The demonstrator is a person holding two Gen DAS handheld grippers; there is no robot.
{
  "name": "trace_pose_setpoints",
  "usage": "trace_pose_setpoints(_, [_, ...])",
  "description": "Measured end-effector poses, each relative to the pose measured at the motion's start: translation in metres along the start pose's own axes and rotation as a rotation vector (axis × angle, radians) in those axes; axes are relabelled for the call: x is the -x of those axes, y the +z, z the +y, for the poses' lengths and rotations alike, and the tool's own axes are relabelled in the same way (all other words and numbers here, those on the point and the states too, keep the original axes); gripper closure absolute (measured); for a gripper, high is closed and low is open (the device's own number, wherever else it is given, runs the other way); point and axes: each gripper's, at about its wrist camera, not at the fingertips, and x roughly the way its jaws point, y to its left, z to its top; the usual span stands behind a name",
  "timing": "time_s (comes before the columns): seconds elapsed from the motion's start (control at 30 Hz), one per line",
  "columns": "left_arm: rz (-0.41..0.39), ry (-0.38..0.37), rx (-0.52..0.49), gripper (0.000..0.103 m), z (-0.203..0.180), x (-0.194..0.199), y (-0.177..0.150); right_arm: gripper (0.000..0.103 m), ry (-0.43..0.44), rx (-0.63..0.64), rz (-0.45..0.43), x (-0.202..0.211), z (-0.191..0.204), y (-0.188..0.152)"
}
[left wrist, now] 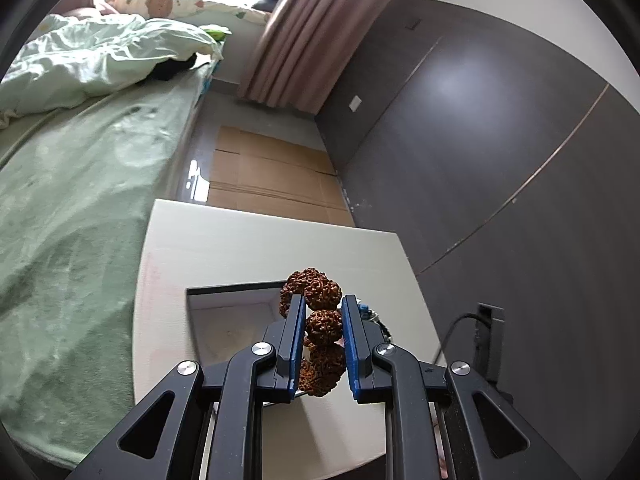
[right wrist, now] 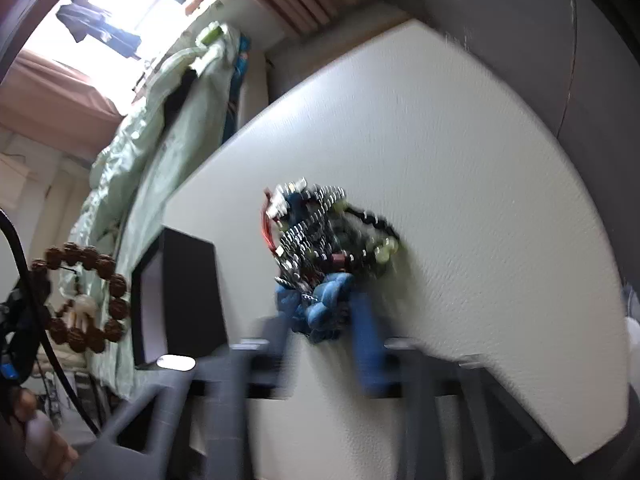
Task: Organize jewelry
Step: 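Release the brown bracelet into the box with the left tool while the right tool drops the blue bracelet in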
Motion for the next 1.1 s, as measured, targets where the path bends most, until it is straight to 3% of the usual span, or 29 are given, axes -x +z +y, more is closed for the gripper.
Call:
trace_pose_setpoints(0.43, [0.003, 0.039, 0.04, 0.084, 0.028, -0.003, -0.009, 0.083, 0.079, 0.154, -0.16, 0.077, 0.047, 0.007])
trace_pose_setpoints(0.47, [0.009, 0.042, 0.046, 0.084, 0.031, -0.005, -0.011, 0.084, 0.081, 0.166, -0.167, 0.081, 0.051, 0.008])
trace_pose_setpoints(0.5, [0.012, 0.044, 0.05, 0.084, 0.034, -0.007, -0.011, 0.094, 0.082, 0.178, -0.174, 0.084, 0.058, 0.009])
trace_pose_setpoints(0.73, [0.032, 0.031, 0.082, 0.084, 0.048, -0.02, -0.017, 0.094, 0.062, 0.269, -0.21, 0.103, 0.091, 0.012])
trace_pose_setpoints(0.83, [0.049, -0.009, 0.096, 0.073, 0.05, -0.022, -0.015, 0.094, 0.059, 0.282, -0.209, 0.105, 0.097, 0.012])
trace_pose_setpoints(0.9, [0.056, -0.018, 0.1, 0.045, 0.051, -0.022, -0.013, 0.094, 0.057, 0.297, -0.224, 0.109, 0.104, 0.014])
trace_pose_setpoints(0.93, [0.045, -0.021, 0.099, 0.04, 0.051, -0.019, -0.012, 0.094, 0.058, 0.302, -0.23, 0.112, 0.107, 0.014])
trace_pose_setpoints(1.1, [0.007, -0.033, 0.106, 0.036, 0.054, -0.008, -0.008, 0.094, 0.094, 0.335, -0.296, 0.141, 0.128, 0.019])
